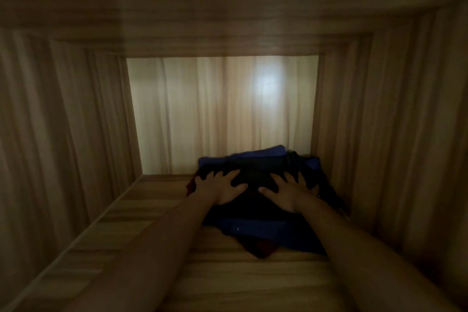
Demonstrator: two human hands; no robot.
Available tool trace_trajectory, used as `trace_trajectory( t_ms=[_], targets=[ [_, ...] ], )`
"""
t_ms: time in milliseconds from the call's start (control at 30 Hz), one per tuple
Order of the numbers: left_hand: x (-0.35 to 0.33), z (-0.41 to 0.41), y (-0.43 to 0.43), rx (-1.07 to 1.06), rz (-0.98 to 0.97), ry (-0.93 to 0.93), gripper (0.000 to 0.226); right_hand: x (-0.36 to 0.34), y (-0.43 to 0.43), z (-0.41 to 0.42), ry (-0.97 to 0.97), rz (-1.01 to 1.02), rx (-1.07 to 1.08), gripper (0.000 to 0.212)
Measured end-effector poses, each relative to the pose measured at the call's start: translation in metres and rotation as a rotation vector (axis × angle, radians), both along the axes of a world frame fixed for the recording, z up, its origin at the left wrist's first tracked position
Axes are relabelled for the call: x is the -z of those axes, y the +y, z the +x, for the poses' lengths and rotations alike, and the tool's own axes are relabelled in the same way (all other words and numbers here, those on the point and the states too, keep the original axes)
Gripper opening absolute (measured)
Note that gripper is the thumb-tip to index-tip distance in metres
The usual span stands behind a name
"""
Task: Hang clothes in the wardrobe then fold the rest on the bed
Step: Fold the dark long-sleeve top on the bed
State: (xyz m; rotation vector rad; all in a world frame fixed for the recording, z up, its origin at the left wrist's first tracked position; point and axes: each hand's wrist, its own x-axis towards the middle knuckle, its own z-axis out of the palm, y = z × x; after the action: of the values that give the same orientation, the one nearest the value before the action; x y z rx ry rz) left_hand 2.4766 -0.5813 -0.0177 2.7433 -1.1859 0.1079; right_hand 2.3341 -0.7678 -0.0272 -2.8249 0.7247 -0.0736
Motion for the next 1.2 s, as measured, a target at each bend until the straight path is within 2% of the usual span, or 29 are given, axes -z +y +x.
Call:
trace_trajectory(
  t_ms=[167, 500, 600, 800, 900, 967, 1067, 1200],
  targets=[
    [0.003, 0.006, -0.002, 0.03, -0.016, -0.045, 0.092, -0.006, -0.002, 0.006, 0.055, 0.016, 0.031, 0.108],
    [0.008, 0.009, 0.0, 0.045, -0.063, -0.07, 0.086, -0.001, -0.004, 0.009, 0.013, 0.02, 0.052, 0.123],
    [0.008, 0.003, 0.004, 0.048, -0.099, -0.038, 0.082, -0.002, 0.001, 0.005, 0.029, -0.002, 0.053, 0.117],
    [0.0, -0.027, 0.049, 0.11, -0.144, 0.131, 0.082, -0.004, 0.023, -0.026, 0.078, -0.053, 0.017, 0.087],
    [-0.007, -0.053, 0.084, 0.127, -0.256, 0.285, 0.08, -0.016, 0.04, -0.057, 0.002, 0.057, -0.098, 0.081],
    [-0.017, -0.074, 0.107, 0.126, -0.344, 0.359, 0.08, -0.028, 0.059, -0.079, -0.084, 0.135, -0.16, 0.071],
    [-0.033, -0.105, 0.134, 0.131, -0.374, 0.372, 0.076, -0.047, 0.09, -0.111, -0.215, 0.134, -0.219, 0.064],
    [-0.039, -0.154, 0.168, 0.171, -0.303, 0.319, 0.07, -0.062, 0.123, -0.158, -0.202, 0.154, -0.288, 0.06]
  ],
)
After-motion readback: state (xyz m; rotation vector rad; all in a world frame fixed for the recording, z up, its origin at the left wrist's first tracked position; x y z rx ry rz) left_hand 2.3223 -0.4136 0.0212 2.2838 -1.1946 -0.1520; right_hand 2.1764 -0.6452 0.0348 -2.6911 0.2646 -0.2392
